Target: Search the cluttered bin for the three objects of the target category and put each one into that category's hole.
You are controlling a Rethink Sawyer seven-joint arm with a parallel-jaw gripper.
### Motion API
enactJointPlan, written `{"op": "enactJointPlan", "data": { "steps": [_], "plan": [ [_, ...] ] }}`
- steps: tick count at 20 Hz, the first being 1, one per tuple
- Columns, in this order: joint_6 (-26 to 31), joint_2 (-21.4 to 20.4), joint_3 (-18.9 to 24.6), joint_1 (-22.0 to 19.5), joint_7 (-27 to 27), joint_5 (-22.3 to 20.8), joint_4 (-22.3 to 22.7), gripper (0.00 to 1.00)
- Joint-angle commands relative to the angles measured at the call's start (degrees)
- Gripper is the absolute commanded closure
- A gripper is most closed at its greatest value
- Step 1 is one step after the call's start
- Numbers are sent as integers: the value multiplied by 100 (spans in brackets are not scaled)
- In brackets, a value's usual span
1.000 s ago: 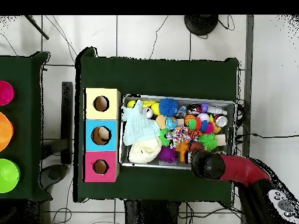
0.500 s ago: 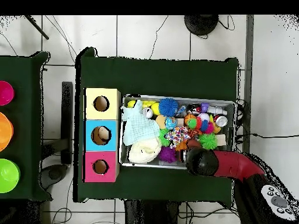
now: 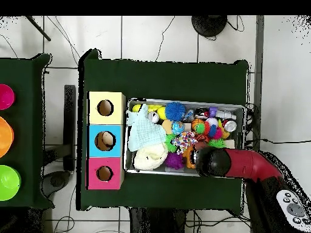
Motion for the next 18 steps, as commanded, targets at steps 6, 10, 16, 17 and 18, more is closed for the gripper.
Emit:
{"op": "enactJointPlan", "data": {
  "steps": [6,10,16,17,18],
  "plan": [
    [916,-715,694,-61,-591,438,-321,0],
    [1145,-821,659,-5,-613,433,-532,0],
    [1141,-348,763,-108,-691,381,-878,0],
    [1117,-310,768,-104,-672,372,-901,0],
    [1112,-287,752,-101,-633,374,-905,0]
  ]
}}
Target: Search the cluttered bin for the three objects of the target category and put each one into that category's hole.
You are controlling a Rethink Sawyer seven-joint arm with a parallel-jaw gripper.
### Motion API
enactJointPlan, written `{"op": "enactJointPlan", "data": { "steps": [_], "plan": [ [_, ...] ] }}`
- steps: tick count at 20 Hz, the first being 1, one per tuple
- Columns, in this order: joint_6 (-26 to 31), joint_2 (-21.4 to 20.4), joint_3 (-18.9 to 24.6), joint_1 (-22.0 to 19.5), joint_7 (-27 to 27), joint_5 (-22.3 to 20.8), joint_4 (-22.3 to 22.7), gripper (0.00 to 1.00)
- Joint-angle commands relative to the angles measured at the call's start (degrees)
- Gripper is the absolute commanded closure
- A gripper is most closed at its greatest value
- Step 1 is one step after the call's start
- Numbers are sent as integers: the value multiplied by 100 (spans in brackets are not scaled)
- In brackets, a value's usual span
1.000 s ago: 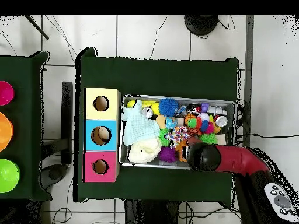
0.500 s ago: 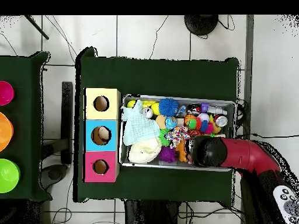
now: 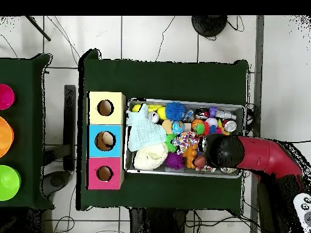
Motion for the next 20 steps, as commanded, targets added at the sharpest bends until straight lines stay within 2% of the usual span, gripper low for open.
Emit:
{"op": "enactJointPlan", "data": {
  "steps": [1,13,20],
  "plan": [
    [557,361,488,-87,-610,93,-519,0],
    [585,627,454,-34,-550,26,-703,0],
    [137,918,401,-73,-375,-79,-542,0]
  ]
}}
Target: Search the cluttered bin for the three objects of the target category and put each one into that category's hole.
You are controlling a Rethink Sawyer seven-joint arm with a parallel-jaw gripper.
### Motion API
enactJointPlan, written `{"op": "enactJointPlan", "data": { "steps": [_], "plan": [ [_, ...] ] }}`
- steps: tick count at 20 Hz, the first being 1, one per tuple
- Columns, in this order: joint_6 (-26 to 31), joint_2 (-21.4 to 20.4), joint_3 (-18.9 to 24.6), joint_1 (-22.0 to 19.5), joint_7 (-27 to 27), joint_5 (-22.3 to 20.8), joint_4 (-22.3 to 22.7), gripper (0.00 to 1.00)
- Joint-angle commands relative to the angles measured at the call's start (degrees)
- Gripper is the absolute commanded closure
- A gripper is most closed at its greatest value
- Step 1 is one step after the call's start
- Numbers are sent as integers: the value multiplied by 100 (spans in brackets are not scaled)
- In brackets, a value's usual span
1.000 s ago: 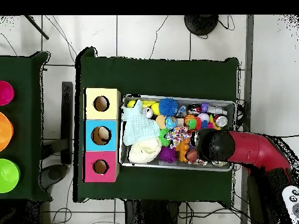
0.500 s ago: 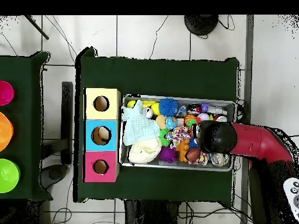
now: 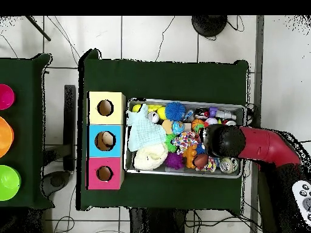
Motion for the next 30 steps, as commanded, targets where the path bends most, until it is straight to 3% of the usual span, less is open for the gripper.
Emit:
{"op": "enactJointPlan", "data": {
  "steps": [1,12,22,30],
  "plan": [
    [78,557,298,-87,-364,-97,-69,0],
    [-609,1132,263,-253,-284,-333,-18,0],
    [-446,1442,312,-261,-445,-312,-472,0],
    [-583,1453,253,-269,-390,-400,-435,0]
  ]
}}
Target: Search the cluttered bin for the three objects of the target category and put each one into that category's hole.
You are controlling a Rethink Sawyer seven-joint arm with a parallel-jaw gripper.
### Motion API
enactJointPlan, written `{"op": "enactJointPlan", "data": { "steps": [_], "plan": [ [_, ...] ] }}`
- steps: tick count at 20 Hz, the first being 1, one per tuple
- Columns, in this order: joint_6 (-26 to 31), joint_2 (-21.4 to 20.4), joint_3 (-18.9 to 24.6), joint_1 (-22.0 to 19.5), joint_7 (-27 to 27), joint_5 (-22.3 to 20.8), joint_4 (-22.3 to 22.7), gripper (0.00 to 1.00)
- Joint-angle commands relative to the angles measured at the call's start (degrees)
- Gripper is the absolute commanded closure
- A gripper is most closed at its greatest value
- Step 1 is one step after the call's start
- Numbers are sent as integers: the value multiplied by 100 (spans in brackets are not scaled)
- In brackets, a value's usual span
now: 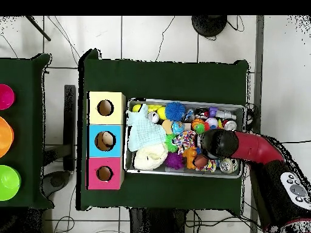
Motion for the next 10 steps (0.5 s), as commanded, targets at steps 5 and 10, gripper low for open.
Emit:
{"op": "enactJointPlan", "data": {
  "steps": [5,10],
  "plan": [
    [-384,295,202,-22,-301,-389,-148,0],
    [-302,153,194,-4,-271,-338,-85,0]
  ]
}}
